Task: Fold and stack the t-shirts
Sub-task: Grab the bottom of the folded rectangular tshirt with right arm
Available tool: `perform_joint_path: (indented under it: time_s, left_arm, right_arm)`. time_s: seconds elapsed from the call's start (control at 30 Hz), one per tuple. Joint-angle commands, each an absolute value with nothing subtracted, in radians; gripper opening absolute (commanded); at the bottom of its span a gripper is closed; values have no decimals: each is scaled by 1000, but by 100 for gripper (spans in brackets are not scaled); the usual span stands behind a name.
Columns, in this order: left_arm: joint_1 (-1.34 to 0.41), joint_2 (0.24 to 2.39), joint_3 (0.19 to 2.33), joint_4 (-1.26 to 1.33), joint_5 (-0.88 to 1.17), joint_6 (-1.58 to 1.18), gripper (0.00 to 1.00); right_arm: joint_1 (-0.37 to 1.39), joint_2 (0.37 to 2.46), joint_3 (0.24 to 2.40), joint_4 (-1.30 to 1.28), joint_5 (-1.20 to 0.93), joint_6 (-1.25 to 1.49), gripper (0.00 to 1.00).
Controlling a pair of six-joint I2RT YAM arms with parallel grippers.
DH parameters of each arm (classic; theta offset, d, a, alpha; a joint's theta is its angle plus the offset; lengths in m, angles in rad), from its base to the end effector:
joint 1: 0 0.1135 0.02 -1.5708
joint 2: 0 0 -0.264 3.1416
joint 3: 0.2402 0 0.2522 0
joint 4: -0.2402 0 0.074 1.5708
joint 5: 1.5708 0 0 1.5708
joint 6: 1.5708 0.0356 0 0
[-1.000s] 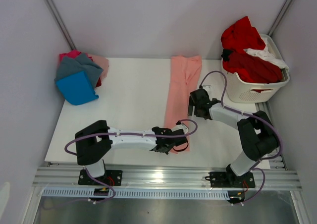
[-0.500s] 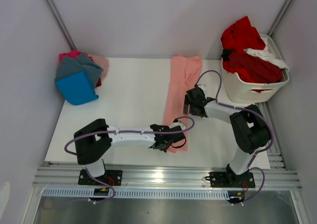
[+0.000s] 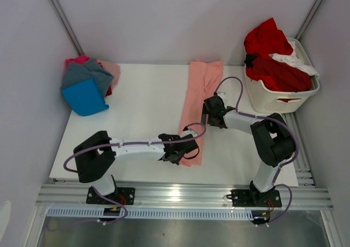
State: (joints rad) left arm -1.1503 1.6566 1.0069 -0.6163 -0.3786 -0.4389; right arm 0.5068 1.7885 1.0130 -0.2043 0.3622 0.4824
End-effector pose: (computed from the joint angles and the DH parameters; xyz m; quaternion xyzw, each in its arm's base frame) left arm 0.1370 -0.2741 0.1740 0.3113 0.9199 0.0239 0.2372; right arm 0.3154 0.1607 0.1535 0.0410 0.9416 -0.0157 0.3339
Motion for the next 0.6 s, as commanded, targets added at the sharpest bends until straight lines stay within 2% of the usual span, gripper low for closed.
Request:
perform_joint_path:
  time_s: [0.0,0.43,0.57]
  left_arm:
    - [-1132,1579,976,-698,-361,-505,1]
    - [-1114,1533,940,-746,-325,-512,1]
    - [-1108,1525,942,-778,-330,-514,15]
  right_arm:
    - [482,1839,1019,-268,445,495,91]
    - [428,1873,1101,-259,436,471,90]
    - [439,1888,1124,-256,446,453,91]
